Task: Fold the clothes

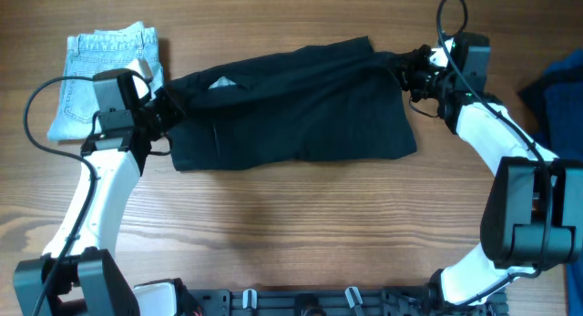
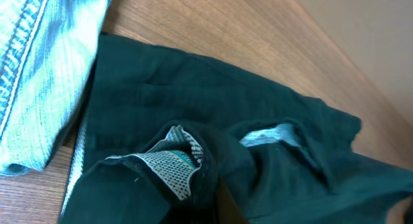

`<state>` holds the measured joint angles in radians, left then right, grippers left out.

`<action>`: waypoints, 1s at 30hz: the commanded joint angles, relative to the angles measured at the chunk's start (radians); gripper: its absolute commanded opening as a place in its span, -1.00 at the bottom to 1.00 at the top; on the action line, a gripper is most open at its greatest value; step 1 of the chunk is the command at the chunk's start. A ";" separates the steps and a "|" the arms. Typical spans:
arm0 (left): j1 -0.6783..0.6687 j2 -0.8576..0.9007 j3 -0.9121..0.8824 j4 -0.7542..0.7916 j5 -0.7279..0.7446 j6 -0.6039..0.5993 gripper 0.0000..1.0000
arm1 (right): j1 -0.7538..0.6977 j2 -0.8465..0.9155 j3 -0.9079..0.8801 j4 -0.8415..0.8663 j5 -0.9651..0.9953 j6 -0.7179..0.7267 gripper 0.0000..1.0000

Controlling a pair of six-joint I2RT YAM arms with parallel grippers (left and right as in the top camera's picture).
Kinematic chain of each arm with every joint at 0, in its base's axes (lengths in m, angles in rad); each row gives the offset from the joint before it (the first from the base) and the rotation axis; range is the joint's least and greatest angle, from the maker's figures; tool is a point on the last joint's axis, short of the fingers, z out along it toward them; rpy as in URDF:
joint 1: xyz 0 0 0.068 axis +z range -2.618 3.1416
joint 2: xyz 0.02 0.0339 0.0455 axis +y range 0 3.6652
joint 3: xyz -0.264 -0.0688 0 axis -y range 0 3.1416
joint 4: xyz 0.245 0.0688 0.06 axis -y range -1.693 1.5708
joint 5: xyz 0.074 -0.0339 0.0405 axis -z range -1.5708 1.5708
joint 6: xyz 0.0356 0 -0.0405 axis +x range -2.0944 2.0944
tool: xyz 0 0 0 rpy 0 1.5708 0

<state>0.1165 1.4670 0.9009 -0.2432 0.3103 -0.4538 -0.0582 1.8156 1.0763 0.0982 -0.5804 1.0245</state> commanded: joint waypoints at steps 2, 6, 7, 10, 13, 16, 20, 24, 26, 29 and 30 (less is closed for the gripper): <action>0.000 0.008 0.013 0.013 -0.111 -0.003 -0.92 | -0.015 0.011 0.018 0.014 0.074 -0.004 -0.91; 0.000 0.009 0.013 0.007 -0.145 -0.003 -0.92 | -0.015 0.012 0.018 0.018 0.088 -0.004 -0.90; 0.000 0.009 0.013 0.005 -0.150 -0.003 -0.90 | -0.015 0.012 0.018 0.019 0.092 -0.004 -0.83; 0.000 0.009 0.013 0.019 -0.152 -0.002 -0.48 | -0.015 0.012 0.018 0.019 0.094 -0.017 -0.14; 0.000 0.008 0.013 0.035 -0.151 -0.002 0.51 | -0.021 0.012 0.018 0.018 0.071 -0.080 0.19; 0.000 -0.003 0.024 0.004 -0.151 0.020 0.60 | -0.047 0.010 0.018 -0.018 0.042 -0.210 0.34; 0.013 -0.046 0.063 -0.159 -0.150 0.074 0.69 | -0.109 0.008 0.018 -0.185 -0.019 -0.322 0.19; 0.014 -0.058 0.063 -0.359 -0.148 0.081 0.75 | -0.148 0.008 0.018 -0.433 0.033 -0.485 0.23; 0.016 -0.042 0.060 -0.453 -0.159 0.086 0.77 | -0.153 0.008 0.017 -0.561 0.130 -0.560 0.30; 0.018 0.008 0.040 -0.513 -0.196 0.088 0.80 | -0.145 0.014 0.000 -0.628 0.166 -0.671 0.38; 0.018 0.026 0.029 -0.509 -0.196 0.088 0.81 | -0.138 0.014 -0.012 -0.626 0.166 -0.695 0.38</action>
<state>0.1265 1.4399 0.9485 -0.7509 0.1509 -0.3901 -0.2111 1.8160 1.0840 -0.5209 -0.4728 0.4992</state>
